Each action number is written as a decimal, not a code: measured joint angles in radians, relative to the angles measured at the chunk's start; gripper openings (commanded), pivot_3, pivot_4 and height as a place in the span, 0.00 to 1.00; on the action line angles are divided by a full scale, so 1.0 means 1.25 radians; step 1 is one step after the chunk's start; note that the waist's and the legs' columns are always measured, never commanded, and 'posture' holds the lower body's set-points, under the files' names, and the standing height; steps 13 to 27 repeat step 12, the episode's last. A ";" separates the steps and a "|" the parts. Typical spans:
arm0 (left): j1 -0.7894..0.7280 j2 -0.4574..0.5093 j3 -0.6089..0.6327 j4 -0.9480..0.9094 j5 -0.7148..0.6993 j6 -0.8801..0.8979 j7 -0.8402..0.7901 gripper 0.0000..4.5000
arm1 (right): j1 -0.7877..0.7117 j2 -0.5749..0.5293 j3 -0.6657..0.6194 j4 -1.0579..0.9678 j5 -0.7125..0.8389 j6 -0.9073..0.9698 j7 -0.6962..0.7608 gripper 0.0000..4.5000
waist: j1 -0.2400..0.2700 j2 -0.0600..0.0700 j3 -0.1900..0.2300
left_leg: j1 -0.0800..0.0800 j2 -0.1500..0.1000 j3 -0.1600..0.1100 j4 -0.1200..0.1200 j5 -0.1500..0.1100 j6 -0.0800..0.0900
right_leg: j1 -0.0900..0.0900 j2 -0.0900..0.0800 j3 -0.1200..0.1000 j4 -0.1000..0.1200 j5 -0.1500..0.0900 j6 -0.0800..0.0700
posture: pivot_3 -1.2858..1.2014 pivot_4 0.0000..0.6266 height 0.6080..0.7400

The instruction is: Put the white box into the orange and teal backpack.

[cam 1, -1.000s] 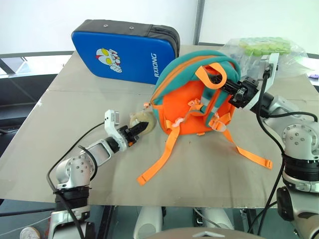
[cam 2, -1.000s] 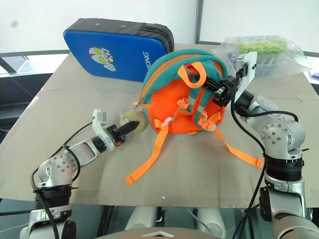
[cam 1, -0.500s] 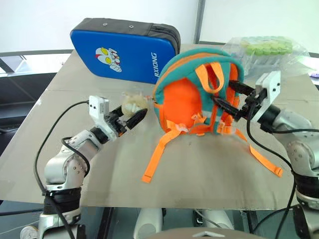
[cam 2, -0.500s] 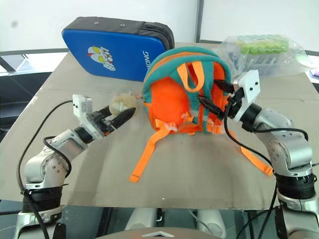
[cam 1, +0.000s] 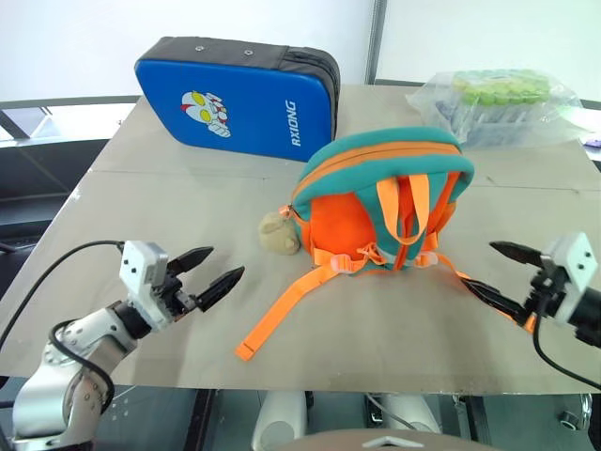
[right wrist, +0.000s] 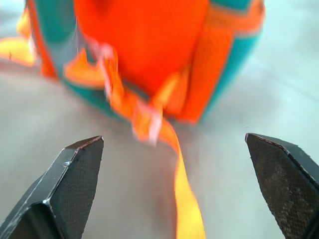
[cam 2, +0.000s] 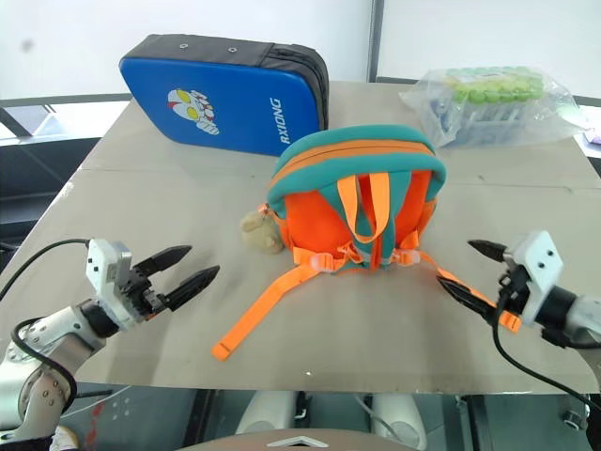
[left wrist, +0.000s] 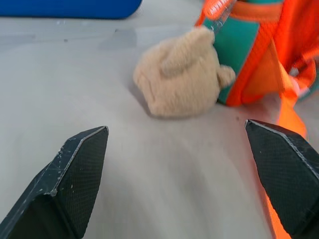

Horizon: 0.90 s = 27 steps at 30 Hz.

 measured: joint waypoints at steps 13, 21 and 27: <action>0.055 0.014 0.039 -0.001 -0.002 -0.003 -0.065 1.00 | 0.091 -0.015 -0.119 0.154 -0.054 -0.120 0.117 1.00 | 0.000 0.000 0.000 | 0.001 0.000 0.003 -0.002 0.000 0.000 | -0.001 0.000 0.003 -0.001 0.000 0.000 | 0.52 0.24 1.00; 0.055 0.014 0.039 -0.001 -0.002 -0.003 -0.065 1.00 | 0.091 -0.015 -0.119 0.154 -0.054 -0.120 0.117 1.00 | 0.000 0.000 0.000 | 0.001 0.000 0.003 -0.002 0.000 0.000 | -0.001 0.000 0.003 -0.001 0.000 0.000 | 0.52 0.24 1.00; 0.055 0.014 0.039 -0.001 -0.002 -0.003 -0.065 1.00 | 0.091 -0.015 -0.119 0.154 -0.054 -0.120 0.117 1.00 | 0.000 0.000 0.000 | 0.001 0.000 0.003 -0.002 0.000 0.000 | -0.001 0.000 0.003 -0.001 0.000 0.000 | 0.52 0.24 1.00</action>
